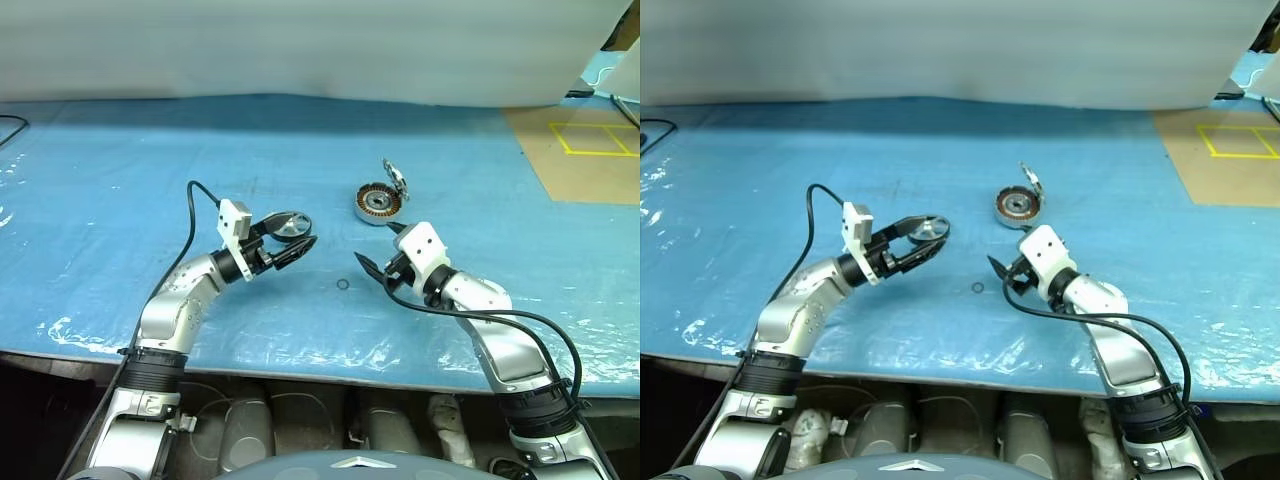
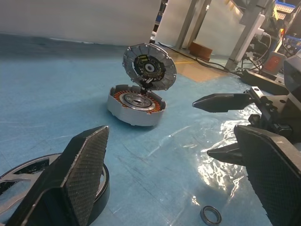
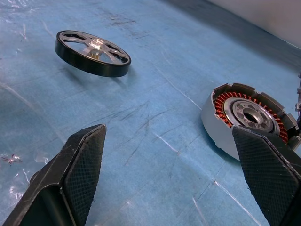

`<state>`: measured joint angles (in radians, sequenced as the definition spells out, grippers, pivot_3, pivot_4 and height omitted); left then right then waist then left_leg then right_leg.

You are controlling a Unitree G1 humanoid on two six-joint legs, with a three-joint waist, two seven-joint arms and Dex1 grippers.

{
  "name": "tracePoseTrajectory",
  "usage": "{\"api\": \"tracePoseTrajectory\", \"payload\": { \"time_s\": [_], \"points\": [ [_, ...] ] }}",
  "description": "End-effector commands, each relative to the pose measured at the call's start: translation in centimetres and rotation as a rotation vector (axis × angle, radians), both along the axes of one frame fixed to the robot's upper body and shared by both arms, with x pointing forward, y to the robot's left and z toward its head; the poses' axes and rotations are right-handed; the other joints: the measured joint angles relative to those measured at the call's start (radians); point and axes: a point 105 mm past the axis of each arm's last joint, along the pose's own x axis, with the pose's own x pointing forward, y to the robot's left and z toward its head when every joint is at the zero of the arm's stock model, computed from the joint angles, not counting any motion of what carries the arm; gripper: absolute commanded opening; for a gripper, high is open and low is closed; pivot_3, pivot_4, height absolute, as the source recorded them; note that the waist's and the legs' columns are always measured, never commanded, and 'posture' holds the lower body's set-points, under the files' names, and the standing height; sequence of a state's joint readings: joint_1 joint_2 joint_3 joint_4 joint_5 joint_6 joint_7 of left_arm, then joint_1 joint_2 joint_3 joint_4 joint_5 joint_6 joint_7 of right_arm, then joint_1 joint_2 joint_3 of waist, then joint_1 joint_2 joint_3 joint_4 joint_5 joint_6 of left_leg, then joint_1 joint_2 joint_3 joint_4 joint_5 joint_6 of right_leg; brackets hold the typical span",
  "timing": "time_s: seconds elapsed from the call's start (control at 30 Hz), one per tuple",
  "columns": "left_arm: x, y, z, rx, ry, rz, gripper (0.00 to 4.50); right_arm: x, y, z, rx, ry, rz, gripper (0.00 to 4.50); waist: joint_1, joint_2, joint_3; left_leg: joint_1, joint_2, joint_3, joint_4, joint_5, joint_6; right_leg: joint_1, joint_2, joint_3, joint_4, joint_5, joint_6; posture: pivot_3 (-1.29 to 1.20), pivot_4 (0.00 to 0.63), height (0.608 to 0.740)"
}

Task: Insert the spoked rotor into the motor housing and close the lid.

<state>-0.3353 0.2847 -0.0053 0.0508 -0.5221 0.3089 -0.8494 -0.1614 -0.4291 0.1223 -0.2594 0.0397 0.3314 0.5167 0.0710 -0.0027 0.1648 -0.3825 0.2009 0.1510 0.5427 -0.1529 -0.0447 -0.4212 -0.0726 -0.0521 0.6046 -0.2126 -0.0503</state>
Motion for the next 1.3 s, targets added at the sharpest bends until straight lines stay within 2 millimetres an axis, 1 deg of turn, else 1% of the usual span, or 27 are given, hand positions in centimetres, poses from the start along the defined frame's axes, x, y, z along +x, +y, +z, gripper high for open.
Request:
{"api": "tracePoseTrajectory", "payload": {
  "time_s": [0.03, 0.43, 0.6, 0.77, 0.93, 1.07, 1.3],
  "points": [
    [0.2, 0.3, 1.0, -0.002, -0.046, 0.010, 4.50, 0.2, 0.2, 1.4, 0.010, -0.065, 0.007, 4.47, 0.000, 0.000, 0.000, 0.000, 0.000, 0.000, 0.000, 0.000, 0.000, 0.000, 0.000, 0.000, 0.000, 0.000, 0.000, 0.00, 0.150, 0.740],
    [0.2, 0.1, 0.9, -0.004, -0.049, 0.013, 4.50, 0.3, 0.0, 1.4, 0.000, -0.076, -0.005, 4.47, 0.000, 0.000, 0.000, 0.000, 0.000, 0.000, 0.000, 0.000, 0.000, 0.000, 0.000, 0.000, 0.000, 0.000, -0.001, 0.00, 0.150, 0.740],
    [0.3, 0.2, 1.0, -0.008, -0.050, 0.016, 4.50, 0.5, -0.2, 1.7, 0.004, -0.082, -0.011, 4.47, 0.000, 0.000, 0.000, 0.000, 0.000, 0.000, 0.000, 0.000, 0.000, 0.000, 0.000, 0.000, 0.000, 0.000, -0.001, 0.00, 0.150, 0.740],
    [0.1, 0.2, 1.1, -0.005, -0.051, -0.013, 4.50, 0.3, 0.1, 1.6, -0.004, -0.071, 0.019, 4.47, 0.000, 0.000, 0.000, 0.000, 0.000, 0.000, 0.000, 0.000, 0.000, 0.000, 0.000, 0.000, 0.000, 0.000, -0.001, 0.00, 0.150, 0.740],
    [0.9, 0.8, 1.3, 0.019, -0.059, 0.011, 4.50, 0.5, -0.2, 1.9, -0.006, -0.077, 0.010, 4.47, 0.000, 0.000, 0.000, 0.000, 0.000, 0.000, 0.000, 0.000, 0.000, 0.000, 0.000, 0.000, 0.000, 0.000, -0.001, 0.00, 0.150, 0.740],
    [1.1, 1.0, 1.6, 0.019, -0.065, 0.012, 4.50, 0.3, 0.2, 1.7, -0.001, -0.074, 0.019, 4.47, 0.000, 0.000, 0.000, 0.000, 0.000, 0.000, 0.000, 0.000, 0.000, 0.000, 0.000, 0.000, 0.000, 0.001, -0.001, 0.00, 0.150, 0.740],
    [0.3, 0.8, 1.3, 0.034, -0.052, -0.038, 4.50, -0.4, 0.8, 1.8, 0.023, -0.043, 0.070, 4.47, 0.000, 0.000, 0.000, 0.000, 0.000, 0.000, 0.000, 0.000, 0.000, 0.000, 0.000, 0.000, 0.000, 0.001, -0.002, 0.00, 0.150, 0.740]
  ]
}}
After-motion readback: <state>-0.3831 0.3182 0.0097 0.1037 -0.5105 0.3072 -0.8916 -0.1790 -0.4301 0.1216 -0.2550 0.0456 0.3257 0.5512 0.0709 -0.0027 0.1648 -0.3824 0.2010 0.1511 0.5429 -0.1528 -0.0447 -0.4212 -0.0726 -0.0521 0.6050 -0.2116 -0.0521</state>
